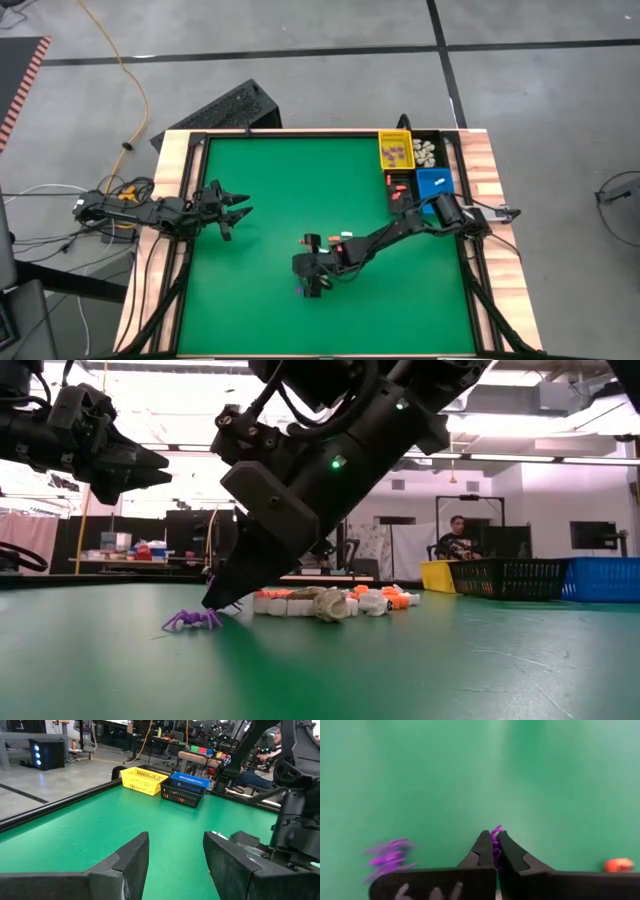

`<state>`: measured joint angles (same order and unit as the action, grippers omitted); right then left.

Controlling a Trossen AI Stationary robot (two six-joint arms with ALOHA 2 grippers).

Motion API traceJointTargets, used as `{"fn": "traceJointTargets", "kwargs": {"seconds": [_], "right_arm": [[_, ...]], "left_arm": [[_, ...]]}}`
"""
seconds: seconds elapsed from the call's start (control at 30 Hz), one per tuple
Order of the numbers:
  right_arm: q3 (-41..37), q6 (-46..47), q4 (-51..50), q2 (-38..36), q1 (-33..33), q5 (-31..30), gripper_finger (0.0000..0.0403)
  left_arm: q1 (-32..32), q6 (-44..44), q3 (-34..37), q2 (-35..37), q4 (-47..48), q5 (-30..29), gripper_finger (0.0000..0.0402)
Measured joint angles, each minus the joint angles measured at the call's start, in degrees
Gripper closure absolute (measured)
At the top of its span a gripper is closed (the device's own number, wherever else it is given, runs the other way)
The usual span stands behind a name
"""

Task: Sort Halloween decoration
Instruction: Put the purple spider toy into the yellow basket

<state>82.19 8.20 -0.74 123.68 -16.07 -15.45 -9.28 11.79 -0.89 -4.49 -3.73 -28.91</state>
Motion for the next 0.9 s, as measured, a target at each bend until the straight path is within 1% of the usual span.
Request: {"fn": "traceJointTargets", "kwargs": {"seconds": [0.13,0.17,0.27,0.37,0.5,0.67,0.77,0.9], "right_arm": [[0.03,-1.84,-0.40,-4.00,0.93,-1.74,0.0387],[0.09,-2.26,-2.27,-5.68,1.13,-3.17,0.0387],[0.07,-2.65,-10.96,-10.52,2.48,-9.08,0.0387],[-1.59,-1.78,-20.68,-15.93,5.02,-15.11,0.0387],[-9.32,4.78,-27.58,-26.23,10.36,-18.60,0.0386],[-22.12,15.75,-32.88,-39.98,19.29,-27.08,0.0386],[-27.56,19.61,-32.69,-46.56,25.99,-27.67,0.0386],[-31.09,21.29,-32.61,-49.99,34.28,-27.58,0.0386]], "left_arm": [[0.00,0.00,-0.02,0.00,0.00,0.00,0.0223],[0.00,0.00,0.00,0.00,0.00,0.00,0.0223],[0.00,0.00,0.00,-0.02,0.00,0.00,0.0223],[0.00,0.00,-0.01,-0.21,-0.02,-0.02,0.0223],[0.00,0.00,0.00,-0.64,-0.02,0.04,0.0223],[0.00,0.02,0.00,-0.87,-0.02,0.02,0.0223],[0.00,0.00,0.00,-0.87,-0.01,0.00,0.0223],[0.00,0.00,0.00,-0.87,0.00,0.00,0.0223]]}}
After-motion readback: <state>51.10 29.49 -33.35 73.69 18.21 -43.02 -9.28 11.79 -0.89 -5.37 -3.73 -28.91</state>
